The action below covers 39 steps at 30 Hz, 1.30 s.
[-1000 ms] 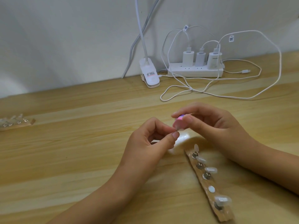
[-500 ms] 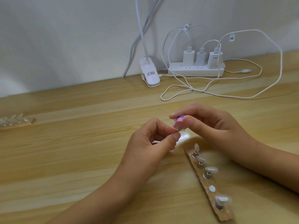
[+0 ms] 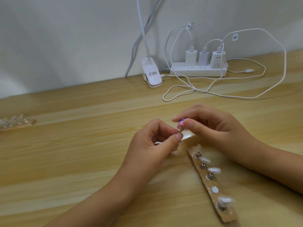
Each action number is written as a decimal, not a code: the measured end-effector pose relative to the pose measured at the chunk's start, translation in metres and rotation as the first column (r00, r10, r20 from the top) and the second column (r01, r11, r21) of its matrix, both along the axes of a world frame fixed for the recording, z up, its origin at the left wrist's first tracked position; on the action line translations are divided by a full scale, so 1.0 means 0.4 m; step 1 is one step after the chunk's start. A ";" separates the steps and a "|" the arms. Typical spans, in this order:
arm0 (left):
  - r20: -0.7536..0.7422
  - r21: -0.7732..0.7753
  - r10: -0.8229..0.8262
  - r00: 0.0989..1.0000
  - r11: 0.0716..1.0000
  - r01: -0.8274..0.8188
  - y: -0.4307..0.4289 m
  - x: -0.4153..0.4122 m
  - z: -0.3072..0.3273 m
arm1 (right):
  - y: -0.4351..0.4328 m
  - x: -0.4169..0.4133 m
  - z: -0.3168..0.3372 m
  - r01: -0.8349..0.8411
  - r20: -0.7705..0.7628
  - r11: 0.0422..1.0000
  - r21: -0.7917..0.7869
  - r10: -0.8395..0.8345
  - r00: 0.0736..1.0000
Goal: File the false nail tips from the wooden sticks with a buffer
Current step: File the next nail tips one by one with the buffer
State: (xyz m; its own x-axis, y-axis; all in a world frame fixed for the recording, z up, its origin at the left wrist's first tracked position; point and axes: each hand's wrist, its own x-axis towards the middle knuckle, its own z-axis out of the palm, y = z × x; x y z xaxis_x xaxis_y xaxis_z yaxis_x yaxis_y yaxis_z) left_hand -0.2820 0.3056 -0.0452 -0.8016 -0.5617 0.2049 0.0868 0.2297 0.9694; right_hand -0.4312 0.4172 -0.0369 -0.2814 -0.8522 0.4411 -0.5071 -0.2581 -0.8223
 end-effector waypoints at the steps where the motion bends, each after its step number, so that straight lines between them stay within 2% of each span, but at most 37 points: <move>1: 0.002 0.011 0.005 1.000 1.000 -0.005 0.000 0.000 0.001 | 0.002 0.001 0.000 -0.004 -0.029 0.999 -0.040 0.003 1.000; 4: -0.006 0.044 0.019 1.000 0.999 -0.019 -0.004 -0.002 0.000 | 0.001 0.004 -0.002 -0.013 -0.090 0.998 -0.056 0.008 0.996; 7: -0.018 0.052 0.026 0.999 0.998 -0.025 -0.007 -0.001 -0.003 | -0.002 0.005 -0.004 -0.013 0.029 1.000 -0.007 0.013 0.999; 10: -0.007 0.042 0.023 1.000 0.999 -0.023 -0.006 -0.002 -0.003 | 0.000 0.009 0.000 -0.003 0.093 0.997 -0.078 0.011 0.996; 14: -0.002 0.045 0.038 0.999 0.998 -0.038 -0.006 -0.001 -0.001 | -0.005 -0.007 0.006 0.099 0.308 0.987 -0.125 -0.056 0.950; 16: 0.007 0.050 0.048 0.999 0.998 -0.048 -0.007 0.002 0.006 | -0.010 -0.022 0.008 0.148 0.369 0.982 -0.119 -0.094 0.925; 18: 0.022 -0.034 0.079 0.997 0.996 -0.078 -0.018 0.005 0.018 | -0.016 -0.033 0.007 0.171 0.424 0.979 -0.108 -0.111 0.899; 22: 0.102 -0.335 0.140 0.985 0.937 -0.098 -0.044 0.010 0.036 | -0.021 -0.043 0.005 0.184 0.488 0.980 -0.078 -0.124 0.864; 23: 0.136 -0.454 0.161 0.978 0.887 -0.083 -0.044 0.010 0.035 | -0.021 -0.043 0.006 0.182 0.489 0.981 -0.069 -0.126 0.863; 25: 0.184 -0.690 0.183 0.966 0.724 -0.006 -0.032 0.006 0.029 | -0.021 -0.041 0.008 0.176 0.484 0.983 -0.053 -0.129 0.866; 27: 0.218 -0.804 0.180 0.959 0.590 0.072 -0.015 -0.002 0.023 | -0.020 -0.037 0.011 0.167 0.477 0.985 -0.045 -0.125 0.870; 35: 0.185 -0.875 0.200 0.962 0.479 0.068 -0.027 0.006 0.016 | -0.023 -0.036 0.007 0.121 0.459 0.992 -0.034 -0.092 0.884; 37: 0.180 -0.859 0.198 0.964 0.509 0.056 -0.029 0.009 0.012 | -0.025 -0.038 0.005 0.111 0.477 0.993 -0.040 -0.079 0.876; 39: 0.205 -0.766 0.190 0.960 0.641 0.037 -0.028 0.008 0.009 | -0.027 -0.037 0.005 0.103 0.490 0.994 -0.042 -0.069 0.869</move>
